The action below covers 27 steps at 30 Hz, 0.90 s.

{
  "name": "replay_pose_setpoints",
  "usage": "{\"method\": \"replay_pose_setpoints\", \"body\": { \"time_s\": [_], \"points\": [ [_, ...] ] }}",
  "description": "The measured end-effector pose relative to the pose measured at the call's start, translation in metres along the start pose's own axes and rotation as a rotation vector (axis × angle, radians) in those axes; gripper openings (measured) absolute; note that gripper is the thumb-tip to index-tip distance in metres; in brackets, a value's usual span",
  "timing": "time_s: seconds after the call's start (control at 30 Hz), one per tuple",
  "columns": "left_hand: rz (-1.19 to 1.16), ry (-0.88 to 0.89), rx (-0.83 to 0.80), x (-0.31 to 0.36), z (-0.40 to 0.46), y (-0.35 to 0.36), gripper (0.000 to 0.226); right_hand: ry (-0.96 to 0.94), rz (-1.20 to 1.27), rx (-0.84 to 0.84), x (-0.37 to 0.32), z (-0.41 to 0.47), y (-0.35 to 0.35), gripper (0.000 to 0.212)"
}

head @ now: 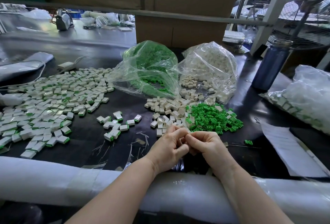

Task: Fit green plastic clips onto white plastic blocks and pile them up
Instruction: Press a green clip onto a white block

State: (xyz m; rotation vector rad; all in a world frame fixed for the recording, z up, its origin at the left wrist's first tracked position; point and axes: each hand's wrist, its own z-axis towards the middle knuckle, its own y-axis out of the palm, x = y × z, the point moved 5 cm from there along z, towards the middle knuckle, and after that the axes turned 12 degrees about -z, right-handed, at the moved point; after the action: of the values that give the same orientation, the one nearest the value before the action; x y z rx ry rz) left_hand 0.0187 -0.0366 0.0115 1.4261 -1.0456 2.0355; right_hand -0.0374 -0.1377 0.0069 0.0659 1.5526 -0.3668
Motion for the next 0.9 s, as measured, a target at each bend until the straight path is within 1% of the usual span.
{"method": "replay_pose_setpoints", "body": {
  "time_s": [0.07, 0.2, 0.3, 0.5, 0.8, 0.9],
  "points": [
    [0.005, -0.007, -0.009, 0.0002, -0.0004, 0.0001, 0.04, 0.004, -0.018, 0.008, 0.0002, -0.0002, -0.001, 0.019],
    [0.008, -0.007, -0.023, 0.0022, -0.0011, 0.0015, 0.04, 0.021, -0.041, 0.035, 0.0005, -0.0011, -0.0025, 0.017],
    [0.018, -0.005, -0.034, 0.0056, -0.0017, 0.0026, 0.029, 0.027, -0.042, 0.035, 0.0003, -0.0017, -0.0026, 0.017],
    [0.024, -0.017, -0.025, 0.0062, -0.0015, 0.0034, 0.018, 0.04, -0.021, 0.035, 0.0011, -0.0021, -0.0024, 0.014],
    [0.014, -0.035, -0.024, 0.0067, -0.0019, 0.0034, 0.017, 0.043, -0.018, 0.053, 0.0013, -0.0015, -0.0031, 0.018],
    [-0.016, -0.019, 0.01, 0.0043, -0.0008, 0.0006, 0.027, 0.029, -0.011, 0.052, -0.0013, -0.002, -0.0007, 0.021]
  ]
}}
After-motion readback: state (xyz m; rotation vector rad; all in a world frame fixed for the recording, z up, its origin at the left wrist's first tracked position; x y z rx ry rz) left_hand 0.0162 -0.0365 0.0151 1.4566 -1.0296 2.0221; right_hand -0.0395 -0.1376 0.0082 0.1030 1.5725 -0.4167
